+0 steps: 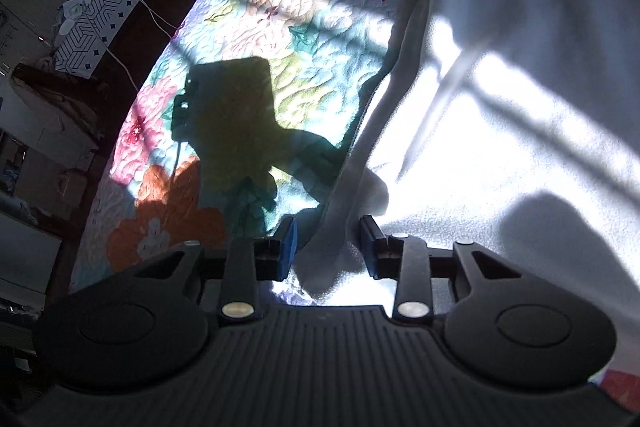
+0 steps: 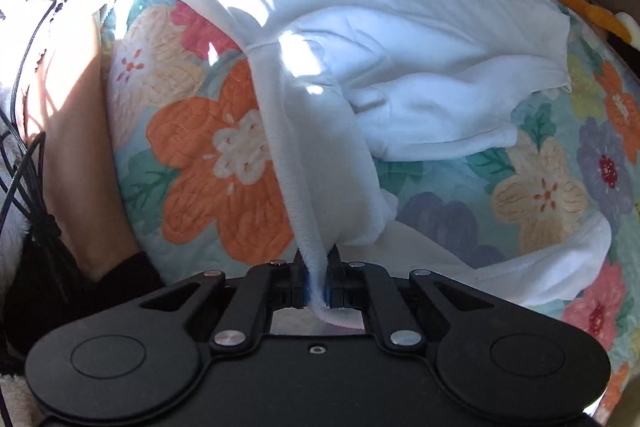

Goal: Fold clothes
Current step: 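Grasp the cloth edge with the right gripper while the left gripper grasps another edge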

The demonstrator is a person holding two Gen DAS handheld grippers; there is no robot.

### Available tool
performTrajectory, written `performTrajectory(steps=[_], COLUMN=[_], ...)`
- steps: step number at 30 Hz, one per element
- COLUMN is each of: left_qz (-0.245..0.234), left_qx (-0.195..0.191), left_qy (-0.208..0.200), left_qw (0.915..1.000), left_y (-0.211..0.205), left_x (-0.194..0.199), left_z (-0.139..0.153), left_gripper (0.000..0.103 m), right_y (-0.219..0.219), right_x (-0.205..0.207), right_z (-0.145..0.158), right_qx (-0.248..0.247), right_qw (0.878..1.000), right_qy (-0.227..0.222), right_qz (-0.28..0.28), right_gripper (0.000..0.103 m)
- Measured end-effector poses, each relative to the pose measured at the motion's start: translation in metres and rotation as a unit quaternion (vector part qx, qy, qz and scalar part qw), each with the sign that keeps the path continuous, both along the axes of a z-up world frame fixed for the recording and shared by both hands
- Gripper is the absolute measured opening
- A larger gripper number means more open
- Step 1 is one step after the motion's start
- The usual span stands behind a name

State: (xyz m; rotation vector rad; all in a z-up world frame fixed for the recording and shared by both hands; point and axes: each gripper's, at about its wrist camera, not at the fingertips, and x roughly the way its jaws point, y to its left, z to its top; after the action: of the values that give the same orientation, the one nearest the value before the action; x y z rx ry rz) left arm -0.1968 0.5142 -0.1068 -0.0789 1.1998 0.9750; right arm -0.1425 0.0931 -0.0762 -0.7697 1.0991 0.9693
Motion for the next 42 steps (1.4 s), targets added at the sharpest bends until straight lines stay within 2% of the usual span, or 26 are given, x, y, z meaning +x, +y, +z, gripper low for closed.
performTrajectory(steps=[2, 4, 5, 6, 9, 13, 15, 18, 20, 21, 23, 26, 27, 28, 29, 30, 31, 33, 34, 35, 37, 39, 41, 42], left_qz=[-0.026, -0.064, -0.081, -0.1, -0.17, -0.301, -0.356, -0.418, -0.463, -0.478, -0.482, -0.443, -0.431, -0.42, -0.407, -0.397, -0.388, -0.364, -0.353, -0.346, -0.333, -0.32, -0.309, -0.302], left_qx=[-0.001, -0.051, -0.088, -0.12, -0.172, -0.217, -0.239, -0.251, -0.233, -0.234, -0.267, -0.321, -0.327, -0.329, -0.328, -0.328, -0.333, -0.342, -0.34, -0.335, -0.332, -0.332, -0.328, -0.326], left_qy=[-0.022, -0.083, -0.12, -0.151, -0.218, -0.261, -0.268, -0.251, -0.23, -0.226, -0.234, -0.253, -0.261, -0.271, -0.285, -0.296, -0.302, -0.314, -0.322, -0.33, -0.343, -0.355, -0.362, -0.366], left_qw=[0.9994, 0.9931, 0.9855, 0.9761, 0.9455, 0.8915, 0.8631, 0.8362, 0.8238, 0.8158, 0.8008, 0.7978, 0.7994, 0.8013, 0.8034, 0.8044, 0.8046, 0.8076, 0.8099, 0.8119, 0.8132, 0.8135, 0.816, 0.8177], left_y=[-0.022, -0.046, -0.057, -0.069, -0.111, -0.18, -0.212, -0.245, -0.266, -0.274, -0.282, -0.284, -0.284, -0.282, -0.277, -0.272, -0.265, -0.248, -0.24, -0.232, -0.215, -0.199, -0.187, -0.181], left_x=[-0.005, -0.013, -0.018, -0.022, -0.028, -0.03, -0.029, -0.029, -0.03, -0.03, -0.025, -0.015, -0.013, -0.013, -0.014, -0.015, -0.016, -0.019, -0.022, -0.024, -0.026, -0.027, -0.029, -0.03], left_z=[0.021, 0.043, 0.053, 0.062, 0.081, 0.094, 0.092, 0.086, 0.086, 0.086, 0.083, 0.073, 0.071, 0.069, 0.068, 0.068, 0.067, 0.067, 0.068, 0.07, 0.075, 0.079, 0.081, 0.081], left_gripper=[0.048, 0.058, 0.059, 0.06, 0.066, 0.078, 0.079, 0.079, 0.079, 0.079, 0.08, 0.087, 0.088, 0.083, 0.077, 0.049, 0.029, 0.02, 0.017, 0.017, 0.017, 0.017, 0.017, 0.017], right_y=[0.003, 0.003, 0.004, 0.003, -0.003, -0.013, -0.017, -0.018, -0.015, -0.011, -0.006, 0.003, 0.007, 0.01, 0.012, 0.014, 0.014, 0.007, 0.001, -0.005, -0.014, -0.02, -0.021, -0.021], right_x=[-0.002, 0.001, 0.003, 0.008, 0.031, 0.061, 0.073, 0.087, 0.089, 0.084, 0.079, 0.073, 0.07, 0.069, 0.068, 0.068, 0.07, 0.08, 0.086, 0.093, 0.107, 0.126, 0.141, 0.15], right_z=[-0.003, 0.0, 0.002, 0.005, 0.014, 0.02, 0.016, 0.008, 0.007, 0.006, 0.01, 0.015, 0.017, 0.018, 0.018, 0.019, 0.019, 0.022, 0.024, 0.025, 0.028, 0.023, 0.01, 0.001], right_qx=[0.037, 0.082, 0.104, 0.129, 0.206, 0.275, 0.303, 0.33, 0.336, 0.338, 0.337, 0.328, 0.324, 0.321, 0.317, 0.313, 0.31, 0.322, 0.33, 0.335, 0.325, 0.288, 0.247, 0.231], right_qw=[0.999, 0.995, 0.992, 0.987, 0.965, 0.928, 0.904, 0.867, 0.853, 0.85, 0.851, 0.853, 0.856, 0.859, 0.862, 0.865, 0.868, 0.866, 0.863, 0.862, 0.877, 0.896, 0.909, 0.911], right_qy=[0.013, 0.022, 0.027, 0.035, 0.085, 0.164, 0.217, 0.296, 0.33, 0.337, 0.345, 0.355, 0.354, 0.354, 0.354, 0.354, 0.348, 0.337, 0.332, 0.321, 0.273, 0.215, 0.17, 0.163], right_qz=[-0.023, -0.055, -0.072, -0.089, -0.138, -0.187, -0.207, -0.23, -0.227, -0.222, -0.209, -0.197, -0.191, -0.183, -0.177, -0.171, -0.171, -0.182, -0.191, -0.203, -0.227, -0.26, -0.288, -0.301], right_gripper=[0.007, 0.008, 0.008, 0.008, 0.008, 0.009, 0.009, 0.01, 0.011, 0.011, 0.011, 0.013, 0.013, 0.015, 0.016, 0.018, 0.02, 0.029, 0.043, 0.052, 0.056, 0.057, 0.059, 0.06])
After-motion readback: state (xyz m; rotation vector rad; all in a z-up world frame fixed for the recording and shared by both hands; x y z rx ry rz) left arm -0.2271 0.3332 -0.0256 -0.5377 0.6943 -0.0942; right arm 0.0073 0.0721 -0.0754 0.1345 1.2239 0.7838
